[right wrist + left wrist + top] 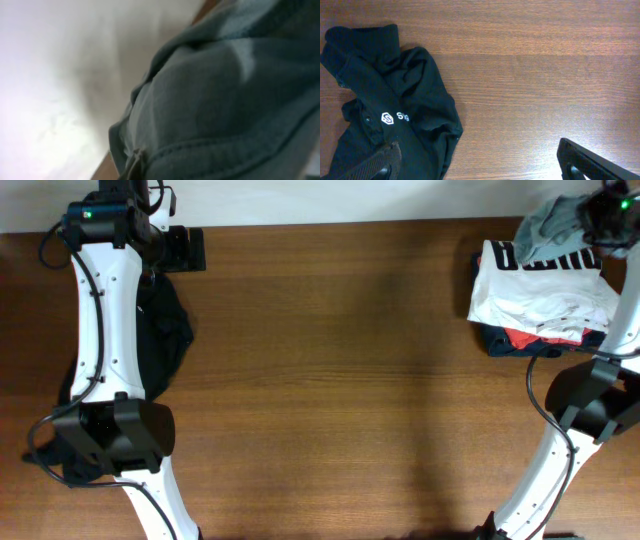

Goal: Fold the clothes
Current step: 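Carry the bundle right and place it on the clothes stack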

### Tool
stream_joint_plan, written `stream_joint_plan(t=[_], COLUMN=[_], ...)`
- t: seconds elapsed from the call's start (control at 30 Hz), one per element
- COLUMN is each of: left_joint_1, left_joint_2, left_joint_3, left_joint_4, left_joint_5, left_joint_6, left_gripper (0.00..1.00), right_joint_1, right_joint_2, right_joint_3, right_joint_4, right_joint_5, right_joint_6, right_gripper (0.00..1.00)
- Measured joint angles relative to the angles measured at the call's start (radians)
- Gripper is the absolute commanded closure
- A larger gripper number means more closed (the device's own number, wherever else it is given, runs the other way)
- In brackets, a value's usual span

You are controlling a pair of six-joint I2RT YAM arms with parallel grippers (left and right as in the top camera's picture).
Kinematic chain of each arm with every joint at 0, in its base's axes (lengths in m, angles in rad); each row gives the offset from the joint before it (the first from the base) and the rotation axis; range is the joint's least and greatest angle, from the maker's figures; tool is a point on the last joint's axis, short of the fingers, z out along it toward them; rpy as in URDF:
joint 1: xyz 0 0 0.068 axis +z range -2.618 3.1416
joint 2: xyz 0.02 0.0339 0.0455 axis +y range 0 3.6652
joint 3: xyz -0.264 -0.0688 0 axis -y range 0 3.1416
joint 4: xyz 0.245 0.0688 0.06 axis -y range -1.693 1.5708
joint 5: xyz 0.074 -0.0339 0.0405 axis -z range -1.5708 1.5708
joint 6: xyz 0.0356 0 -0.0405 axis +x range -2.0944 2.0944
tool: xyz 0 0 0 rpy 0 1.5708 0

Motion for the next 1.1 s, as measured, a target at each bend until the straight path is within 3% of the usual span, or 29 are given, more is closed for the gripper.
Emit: stream_joint_plan(t=[0.23,0.57,0.63,0.67,0.73,1.1], left_joint_1=[0.000,0.000,0.000,0.000,0.000,0.000], left_joint_2=[0.000,0.000,0.000,0.000,0.000,0.000], left_joint_3=[0.000,0.000,0.000,0.000,0.000,0.000], left_joint_4=[0.000,0.011,0.016,0.018,0.022,0.029], left_joint_5=[0.000,0.000,0.000,0.000,0.000,0.000], left_joint_6=[0.000,0.000,0.000,0.000,0.000,0.000], left_gripper=[0.01,0.01,0.01,0.01,0.01,0.01], right_joint_1=[0.004,-0.048,-0.068,-0.078,-0.095,-0.101], right_joint_2=[0.000,0.000,0.000,0.000,0.000,0.000], right_joint_3=[-0.156,-0.173,-0.173,-0.173,-0.173,-0.173], right_joint_4=[-0.068,-0.285,-0.329,-0.355,-0.404,-0.505], right_joint_5=[0.012,0.052,0.056,0.059,0.075,0.126], right_joint_6=[0.024,0.028,0.020,0.010,-0.030,-0.291], right_gripper=[0.96,0.96,0.87,0.72,0.04,0.01])
